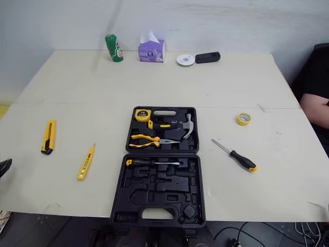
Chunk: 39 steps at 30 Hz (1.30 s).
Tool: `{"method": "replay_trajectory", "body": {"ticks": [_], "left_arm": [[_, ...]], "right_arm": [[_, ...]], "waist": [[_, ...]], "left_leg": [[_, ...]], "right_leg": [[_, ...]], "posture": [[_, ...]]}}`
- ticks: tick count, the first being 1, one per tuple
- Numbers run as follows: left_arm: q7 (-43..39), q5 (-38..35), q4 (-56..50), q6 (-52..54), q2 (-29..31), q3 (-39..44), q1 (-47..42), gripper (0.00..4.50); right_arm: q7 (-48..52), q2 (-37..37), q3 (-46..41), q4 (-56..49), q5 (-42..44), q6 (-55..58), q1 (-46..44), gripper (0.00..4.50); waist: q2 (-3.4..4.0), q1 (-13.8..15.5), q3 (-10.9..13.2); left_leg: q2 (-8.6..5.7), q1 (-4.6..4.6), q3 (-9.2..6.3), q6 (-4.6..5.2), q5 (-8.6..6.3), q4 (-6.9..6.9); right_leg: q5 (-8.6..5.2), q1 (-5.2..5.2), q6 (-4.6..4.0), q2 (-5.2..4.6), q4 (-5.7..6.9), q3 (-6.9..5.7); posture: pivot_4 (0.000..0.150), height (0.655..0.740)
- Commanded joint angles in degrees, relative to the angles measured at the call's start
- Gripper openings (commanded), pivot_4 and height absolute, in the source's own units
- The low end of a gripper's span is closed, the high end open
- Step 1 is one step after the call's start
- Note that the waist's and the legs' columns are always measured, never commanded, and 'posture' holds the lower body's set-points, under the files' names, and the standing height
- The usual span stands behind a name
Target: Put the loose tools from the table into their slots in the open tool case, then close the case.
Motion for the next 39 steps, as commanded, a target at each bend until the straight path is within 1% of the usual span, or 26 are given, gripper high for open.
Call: {"method": "replay_trajectory", "body": {"ticks": [1, 4, 9, 14, 22, 26, 29, 30, 32, 35, 37, 39], "left_arm": [[-0.85, 0.02, -1.54, -2.89, -0.02, -0.92, -0.4, 4.45], [-1.8, -0.91, -4.47, -3.63, -1.3, -1.59, -0.12, 4.45], [-5.01, -2.58, -17.4, -2.51, -4.21, -3.53, 0.95, 4.45], [-5.39, -4.79, -30.99, 3.03, -6.34, -6.49, 0.19, 4.45], [-9.24, -6.46, -44.64, 7.75, -7.49, -11.32, 0.91, 4.45], [-10.44, -7.62, -51.68, 10.9, -8.01, -13.89, 1.53, 4.45], [-11.71, -9.82, -58.71, 14.88, -7.99, -16.9, 1.32, 4.45], [-12.1, -11.23, -61.26, 17.23, -7.79, -18.0, 1.19, 4.45], [-16.22, -16.89, -68.47, 25.64, -4.74, -20.89, 3.04, 4.45], [-15.39, -21.8, -75.21, 33.37, -3.37, -23.79, 1.14, 4.45], [-15.68, -23.26, -79.06, 36.8, -2.71, -27.0, -0.9, 4.45], [-15.64, -23.52, -81.11, 38.2, -2.91, -29.21, -2.86, 4.45]], "right_arm": [[1.08, -0.53, 0.95, -2.28, 1.72, -1.12, -1.11, 4.5], [2.15, -0.51, 2.18, -3.88, 2.32, -0.57, -2.51, 4.5], [3.79, -0.96, 5.96, -10.09, 3.23, 1.42, -6.82, 4.5], [5.39, -1.51, 9.91, -19.81, 4.48, 7.22, -9.16, 4.5], [9.71, -3.43, 14.22, -28.98, 5.72, 15.9, -10.48, 4.5], [11.87, -5.25, 16.72, -34.51, 7.41, 23.74, -10.71, 4.5], [9.94, -7.2, 18.17, -39.16, 7.39, 32.63, -10.32, 4.5], [8.13, -8.17, 18.58, -40.47, 6.2, 35.99, -10.29, 4.5], [8.79, -9.34, 19.31, -42.29, 6.98, 39.2, -11.63, 4.5], [11.84, -12.2, 20.75, -43.07, 6.42, 41.82, -13.33, 4.5], [14.59, -14.81, 22.24, -43.5, 7.36, 46.11, -14.34, 4.5], [16.65, -16.47, 23.38, -43.55, 7.17, 47.94, -15.14, 4.5]], "waist": [[0.01, -0.52, 0.0], [0.04, -0.7, -0.01], [0.02, -0.58, 0.0], [0.08, -0.46, 0.02], [0.06, -0.46, 0.03], [0.07, -0.53, 0.03], [0.07, -0.4, 0.03], [0.07, -0.38, 0.03], [0.05, -0.38, 0.04], [0.07, -0.36, 0.05], [0.07, -0.26, 0.06], [0.08, -0.17, 0.05]], "left_leg": [[0.0, -0.01, 0.0, -0.01, 0.01, 0.01], [-0.01, 0.0, 0.04, -0.01, 0.01, 0.03], [-0.01, -0.01, 0.04, -0.01, 0.02, 0.12], [-0.01, -0.01, 0.01, -0.05, 0.05, 0.06], [-0.05, -0.05, 0.02, 0.09, 0.03, 0.15], [-0.04, -0.02, 0.01, 0.08, 0.08, 0.15], [-0.04, -0.03, 0.0, 0.07, 0.1, 0.14], [-0.04, -0.04, 0.0, 0.08, 0.1, 0.14], [-0.04, -0.09, -0.01, 0.11, 0.09, 0.2], [-0.05, -0.1, -0.03, 0.12, 0.08, 0.21], [-0.05, -0.09, -0.03, 0.11, 0.11, 0.21], [-0.05, -0.09, -0.03, 0.15, 0.16, 0.21]], "right_leg": [[0.0, 0.0, 0.0, 0.0, 0.0, 0.0], [0.01, 0.0, 0.01, 0.0, 0.02, 0.0], [0.03, 0.05, 0.05, -0.01, 0.06, -0.01], [0.03, 0.03, 0.05, 0.0, 0.07, -0.02], [0.04, 0.1, 0.08, 0.01, 0.05, -0.07], [0.05, 0.12, 0.1, 0.02, 0.08, -0.05], [0.05, 0.11, 0.1, 0.02, 0.09, -0.06], [0.05, 0.11, 0.1, 0.02, 0.08, -0.06], [0.05, 0.11, 0.1, 0.01, 0.08, -0.05], [0.05, 0.11, 0.1, 0.01, 0.06, -0.05], [0.05, 0.11, 0.1, 0.03, 0.07, -0.06], [0.05, 0.12, 0.1, 0.06, 0.07, -0.06]], "posture": [[0.15, 0.74], [0.15, 0.74], [0.15, 0.74], [0.15, 0.74], [0.15, 0.74], [0.15, 0.74], [0.15, 0.74], [0.15, 0.74], [0.15, 0.74], [0.15, 0.74], [0.15, 0.74], [0.15, 0.74]]}}
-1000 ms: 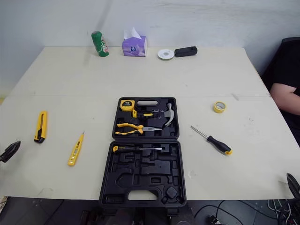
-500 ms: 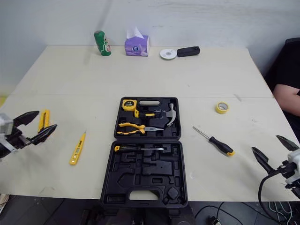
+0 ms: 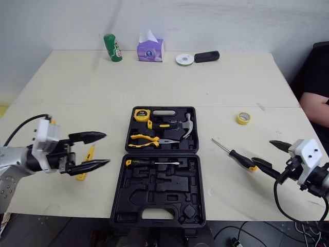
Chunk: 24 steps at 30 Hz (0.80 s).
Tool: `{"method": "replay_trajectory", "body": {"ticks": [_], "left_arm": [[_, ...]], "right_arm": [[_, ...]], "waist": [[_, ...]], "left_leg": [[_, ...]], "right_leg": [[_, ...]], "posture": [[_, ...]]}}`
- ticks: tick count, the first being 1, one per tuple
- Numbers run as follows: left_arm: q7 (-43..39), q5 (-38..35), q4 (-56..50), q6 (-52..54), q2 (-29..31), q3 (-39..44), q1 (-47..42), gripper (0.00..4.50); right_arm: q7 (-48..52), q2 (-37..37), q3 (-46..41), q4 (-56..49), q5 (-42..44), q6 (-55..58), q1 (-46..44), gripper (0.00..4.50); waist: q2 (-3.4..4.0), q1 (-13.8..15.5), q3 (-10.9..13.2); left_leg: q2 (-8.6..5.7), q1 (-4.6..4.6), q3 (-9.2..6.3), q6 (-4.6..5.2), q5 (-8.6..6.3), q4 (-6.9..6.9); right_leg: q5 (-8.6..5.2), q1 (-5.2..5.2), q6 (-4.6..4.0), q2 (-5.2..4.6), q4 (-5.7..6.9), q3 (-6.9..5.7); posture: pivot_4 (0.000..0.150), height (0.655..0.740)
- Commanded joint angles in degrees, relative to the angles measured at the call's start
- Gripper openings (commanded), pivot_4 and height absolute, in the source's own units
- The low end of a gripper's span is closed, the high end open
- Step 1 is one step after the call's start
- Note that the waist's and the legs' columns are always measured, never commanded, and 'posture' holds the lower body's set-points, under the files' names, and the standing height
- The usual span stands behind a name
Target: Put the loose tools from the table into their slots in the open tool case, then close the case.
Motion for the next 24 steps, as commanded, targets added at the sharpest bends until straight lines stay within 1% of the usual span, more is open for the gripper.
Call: {"method": "replay_trajectory", "body": {"ticks": [1, 4, 7, 9, 11, 15, 19, 24], "left_arm": [[0.17, -2.82, -4.69, 3.46, -0.12, -3.22, -3.5, 4.45], [0.93, -5.41, -7.06, 7.0, -1.92, -7.02, -7.0, 4.45], [0.83, -5.29, -9.14, 8.23, -3.07, -10.28, -8.23, 4.45], [1.49, -5.35, -9.87, 8.47, -4.62, -11.85, -9.45, 4.45], [1.8, -5.95, -10.18, 9.04, -5.64, -12.38, -10.36, 4.45], [1.49, -5.7, -10.56, 9.6, -5.69, -12.7, -10.64, 4.45], [1.48, -5.36, -10.91, 9.65, -5.8, -12.97, -10.25, 4.45], [1.85, -5.06, -11.36, 9.55, -5.95, -13.13, -9.68, 4.45]], "right_arm": [[4.01, -3.14, 1.47, -1.18, 0.57, 4.07, -1.2, 4.5], [6.34, -5.55, 3.87, -1.09, -0.2, 8.02, -2.08, 4.5], [5.62, -5.24, 5.39, -0.1, -1.59, 8.48, -4.38, 4.5], [4.38, -5.2, 7.57, 1.22, -4.27, 8.18, -6.65, 4.5], [3.98, -5.21, 9.66, 1.93, -5.99, 9.12, -8.48, 4.5], [4.81, -6.12, 12.25, 2.12, -8.1, 11.18, -9.75, 4.5], [4.94, -6.43, 13.43, 1.64, -8.4, 15.05, -10.66, 4.5], [4.97, -5.47, 13.7, 1.79, -8.1, 16.8, -11.4, 4.5]], "waist": [[0.0, 0.08, 0.0], [0.0, 0.59, 0.0], [-0.01, 0.69, 0.0], [0.0, 0.86, 0.01], [-0.01, 1.19, 0.01], [-0.01, 1.33, 0.01], [-0.01, 1.34, 0.01], [-0.01, 1.34, 0.01]], "left_leg": [[0.0, 0.01, 0.0, 0.01, 0.01, 0.01], [0.0, -0.02, 0.0, 0.33, 0.19, 0.05], [0.0, -0.02, 0.01, 0.35, 0.19, 0.06], [-0.01, -0.03, 0.03, 0.35, 0.19, 0.08], [0.01, -0.04, 0.02, 0.34, 0.21, 0.16], [0.01, -0.05, 0.0, 0.33, 0.21, 0.18], [0.01, -0.12, 0.0, 0.4, 0.24, 0.32], [0.02, -0.18, -0.03, 0.42, 0.23, 0.42]], "right_leg": [[0.0, 0.02, 0.0, 0.02, 0.01, 0.0], [0.0, 0.03, 0.0, 0.04, 0.0, -0.02], [0.0, 0.03, 0.0, 0.07, -0.01, -0.01], [0.0, 0.03, 0.0, 0.08, -0.01, -0.01], [0.0, 0.03, 0.0, 0.11, 0.02, -0.01], [0.0, 0.03, 0.0, 0.11, 0.04, -0.01], [0.0, 0.03, 0.0, 0.1, 0.03, -0.03], [0.01, 0.03, 0.02, 0.1, 0.04, -0.03]], "posture": [[0.15, 0.74], [0.15, 0.74], [0.15, 0.74], [0.15, 0.74], [0.15, 0.74], [0.15, 0.74], [0.15, 0.74], [0.15, 0.74]]}}
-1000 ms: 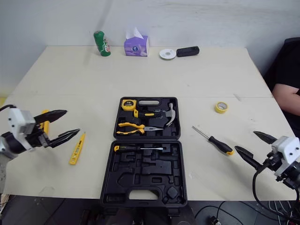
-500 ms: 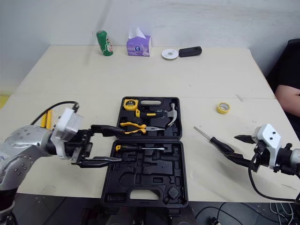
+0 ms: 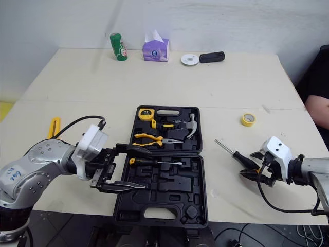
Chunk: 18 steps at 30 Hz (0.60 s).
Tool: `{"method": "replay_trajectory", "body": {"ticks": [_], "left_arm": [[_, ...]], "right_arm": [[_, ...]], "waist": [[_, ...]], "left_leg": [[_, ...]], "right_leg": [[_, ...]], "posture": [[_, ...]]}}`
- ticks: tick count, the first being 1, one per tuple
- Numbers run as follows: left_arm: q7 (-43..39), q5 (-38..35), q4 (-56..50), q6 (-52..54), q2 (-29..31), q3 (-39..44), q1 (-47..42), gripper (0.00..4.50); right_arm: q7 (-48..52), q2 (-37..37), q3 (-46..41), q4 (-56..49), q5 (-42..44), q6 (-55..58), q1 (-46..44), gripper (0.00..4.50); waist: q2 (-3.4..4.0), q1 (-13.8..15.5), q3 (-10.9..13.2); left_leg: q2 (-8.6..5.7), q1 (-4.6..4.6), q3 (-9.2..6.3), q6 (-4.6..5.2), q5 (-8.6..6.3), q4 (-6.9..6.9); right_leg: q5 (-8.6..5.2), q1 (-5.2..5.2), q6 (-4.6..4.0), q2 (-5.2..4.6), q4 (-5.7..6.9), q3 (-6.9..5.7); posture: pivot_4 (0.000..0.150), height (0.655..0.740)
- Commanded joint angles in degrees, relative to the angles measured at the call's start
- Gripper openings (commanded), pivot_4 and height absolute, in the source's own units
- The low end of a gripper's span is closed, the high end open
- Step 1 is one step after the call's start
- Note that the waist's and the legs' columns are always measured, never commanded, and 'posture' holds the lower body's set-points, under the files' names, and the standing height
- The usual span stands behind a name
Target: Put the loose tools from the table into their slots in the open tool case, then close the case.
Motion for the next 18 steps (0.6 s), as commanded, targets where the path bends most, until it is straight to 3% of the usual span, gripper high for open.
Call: {"method": "replay_trajectory", "body": {"ticks": [1, 9, 12, 15, 18], "left_arm": [[0.14, -0.27, -2.43, -0.28, 0.0, 0.0, 0.56, 4.45], [0.15, 0.3, -2.06, -0.8, 0.06, 0.01, 0.86, 4.45], [-0.03, 0.77, -1.77, -1.12, -0.05, -0.19, 0.86, 4.5], [-0.19, 1.08, -1.57, -1.31, -0.09, -0.34, 0.78, 4.5], [-0.74, 1.72, -1.37, -1.77, 0.33, -0.21, 0.86, 4.5]], "right_arm": [[0.35, -0.32, -0.66, -0.08, 0.03, 0.41, -0.6, 4.5], [0.16, 3.56, -1.26, 5.48, -0.15, -5.55, -0.52, 4.5], [0.53, 4.08, -1.15, 6.13, -0.54, -6.7, -0.5, 3.67], [1.11, 3.62, -0.28, 7.04, -2.09, -8.43, 0.01, 2.22], [1.05, 4.0, -0.52, 7.67, -2.12, -9.14, 0.38, 1.11]], "waist": [[0.0, 0.0, 0.0], [-0.01, -0.17, 0.0], [-0.02, -0.16, -0.01], [-0.02, -0.1, -0.01], [-0.02, -0.08, -0.01]], "left_leg": [[0.0, 0.0, 0.0, 0.0, 0.0, 0.0], [0.01, 0.04, 0.0, -0.01, 0.0, 0.07], [0.03, 0.07, -0.01, -0.01, -0.01, 0.08], [0.04, 0.07, -0.03, -0.02, -0.01, 0.08], [0.04, 0.06, -0.03, -0.03, -0.02, 0.07]], "right_leg": [[0.0, 0.0, 0.0, 0.0, 0.0, 0.0], [0.01, 0.08, 0.02, 0.01, 0.01, -0.01], [0.01, 0.11, 0.02, 0.01, 0.02, -0.01], [0.01, 0.11, 0.02, 0.02, 0.03, -0.02], [0.01, 0.11, 0.02, 0.02, 0.02, -0.02]], "posture": [[0.15, 0.74], [0.15, 0.74], [0.15, 0.74], [0.15, 0.74], [0.15, 0.74]]}}
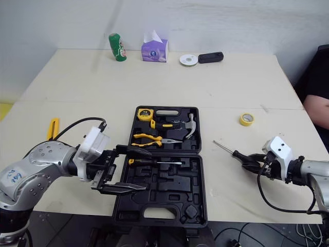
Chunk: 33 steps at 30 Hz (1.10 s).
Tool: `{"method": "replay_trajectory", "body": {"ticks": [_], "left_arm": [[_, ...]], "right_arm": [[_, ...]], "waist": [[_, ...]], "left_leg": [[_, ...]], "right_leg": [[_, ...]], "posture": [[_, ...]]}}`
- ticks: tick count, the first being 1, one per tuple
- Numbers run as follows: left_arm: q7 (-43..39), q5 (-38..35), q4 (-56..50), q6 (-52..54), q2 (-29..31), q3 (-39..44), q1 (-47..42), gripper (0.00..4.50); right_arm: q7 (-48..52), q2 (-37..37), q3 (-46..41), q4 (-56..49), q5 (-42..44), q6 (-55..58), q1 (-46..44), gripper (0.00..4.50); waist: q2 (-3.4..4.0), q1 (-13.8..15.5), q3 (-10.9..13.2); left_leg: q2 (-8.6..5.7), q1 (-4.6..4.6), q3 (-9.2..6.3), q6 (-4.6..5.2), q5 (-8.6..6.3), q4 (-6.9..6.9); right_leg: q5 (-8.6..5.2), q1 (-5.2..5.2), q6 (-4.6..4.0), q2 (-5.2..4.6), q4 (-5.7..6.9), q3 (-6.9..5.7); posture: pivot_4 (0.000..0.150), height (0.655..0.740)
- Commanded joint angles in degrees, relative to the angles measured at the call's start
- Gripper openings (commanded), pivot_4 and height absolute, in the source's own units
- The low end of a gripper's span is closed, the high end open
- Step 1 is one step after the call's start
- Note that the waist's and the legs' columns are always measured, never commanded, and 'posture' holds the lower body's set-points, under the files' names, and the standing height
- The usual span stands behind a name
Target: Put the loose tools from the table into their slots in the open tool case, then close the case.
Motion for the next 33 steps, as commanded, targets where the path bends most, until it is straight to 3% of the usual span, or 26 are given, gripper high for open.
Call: {"method": "replay_trajectory", "body": {"ticks": [1, 13, 20, 26, 33], "left_arm": [[-1.05, 0.73, -1.02, -1.45, 0.36, 0.14, 0.12, 4.5], [-1.93, -0.9, -0.28, -3.0, -1.31, 1.52, -0.11, 4.5], [-4.78, 1.63, 0.92, -8.59, -1.4, 3.72, 2.17, 4.5], [-4.43, 7.46, 4.39, -15.68, -2.32, 4.95, 3.86, 4.5], [-5.29, 6.17, 6.77, -16.2, -0.4, 10.37, 8.57, 4.5]], "right_arm": [[0.78, 0.15, 0.35, 1.1, -0.92, -0.9, 1.34, 1.09], [0.78, 0.53, -0.49, 2.58, -0.71, -5.17, 2.01, 1.09], [3.83, -3.86, -4.02, -2.81, 2.21, -6.36, -1.29, 1.09], [5.19, -5.15, -2.57, -14.68, 6.29, 1.34, -3.9, 1.09], [3.95, -2.46, 11.1, -30.96, 12.0, 19.88, -18.16, 1.09]], "waist": [[0.0, 0.0, 0.0], [-0.02, 0.05, 0.0], [0.05, -0.05, 0.03], [0.19, -0.01, 0.12], [0.26, -0.33, 0.16]], "left_leg": [[0.0, 0.0, 0.0, 0.0, 0.0, 0.0], [0.0, 0.01, -0.01, 0.01, -0.01, 0.0], [-0.01, -0.02, -0.01, 0.01, 0.0, 0.01], [0.08, -0.02, 0.0, -0.02, -0.01, 0.0], [0.09, -0.15, -0.01, -0.02, -0.14, -0.03]], "right_leg": [[0.0, 0.0, 0.0, 0.0, 0.0, 0.0], [0.0, 0.03, 0.0, -0.01, -0.01, 0.0], [0.0, 0.0, 0.0, -0.02, -0.02, -0.01], [-0.01, -0.04, -0.02, 0.06, 0.01, -0.01], [-0.02, -0.23, -0.03, 0.0, -0.03, -0.02]], "posture": [[0.15, 0.74], [0.15, 0.74], [0.15, 0.74], [0.15, 0.74], [0.15, 0.74]]}}
